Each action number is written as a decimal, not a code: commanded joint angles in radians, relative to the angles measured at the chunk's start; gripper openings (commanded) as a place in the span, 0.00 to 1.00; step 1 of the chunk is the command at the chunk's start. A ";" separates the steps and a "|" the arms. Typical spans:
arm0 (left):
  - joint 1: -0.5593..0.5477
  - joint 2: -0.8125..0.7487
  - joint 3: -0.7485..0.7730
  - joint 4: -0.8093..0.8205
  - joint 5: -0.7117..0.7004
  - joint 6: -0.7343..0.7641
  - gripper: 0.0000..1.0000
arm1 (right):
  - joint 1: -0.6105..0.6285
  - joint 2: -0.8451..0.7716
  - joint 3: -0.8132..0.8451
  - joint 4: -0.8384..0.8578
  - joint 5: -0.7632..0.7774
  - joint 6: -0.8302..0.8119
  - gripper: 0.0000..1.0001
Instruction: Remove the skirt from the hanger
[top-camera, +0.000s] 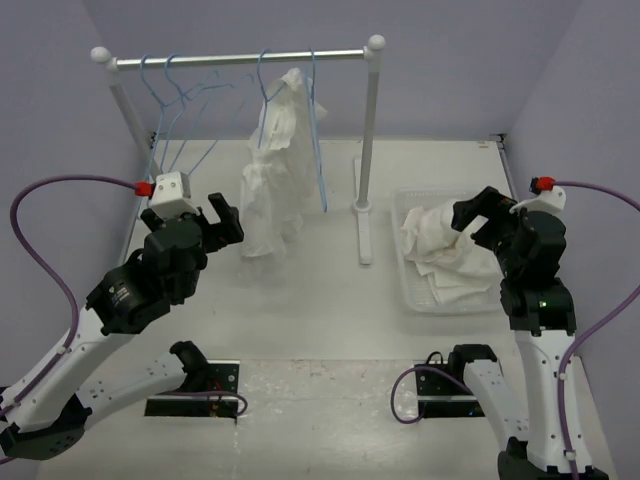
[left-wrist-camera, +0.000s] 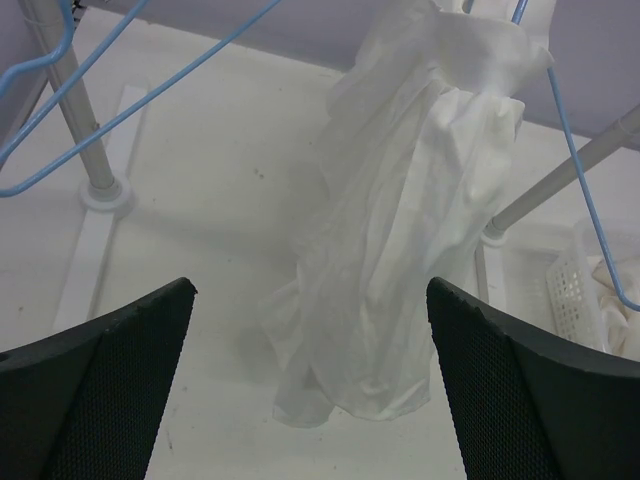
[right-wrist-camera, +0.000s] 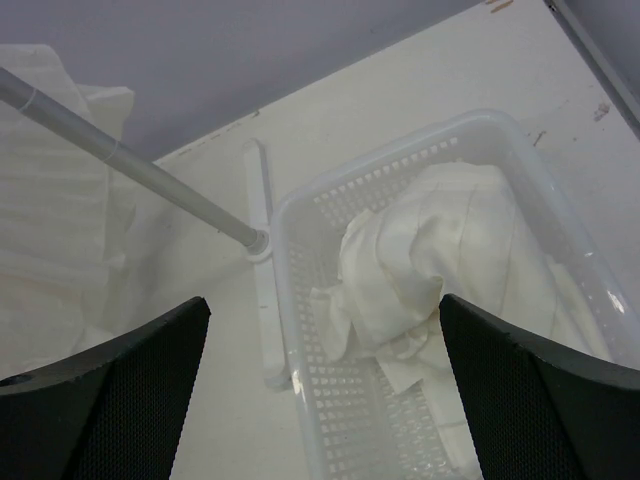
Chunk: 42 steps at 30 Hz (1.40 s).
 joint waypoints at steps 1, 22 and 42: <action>0.004 0.004 0.009 0.000 -0.015 -0.007 1.00 | -0.002 0.002 0.017 0.033 -0.021 -0.025 0.99; 0.080 0.406 0.400 0.337 0.013 0.348 1.00 | -0.002 0.043 0.024 0.073 -0.147 -0.061 0.99; 0.295 0.909 0.809 0.325 0.156 0.449 0.47 | -0.002 0.005 0.002 0.078 -0.130 -0.091 0.99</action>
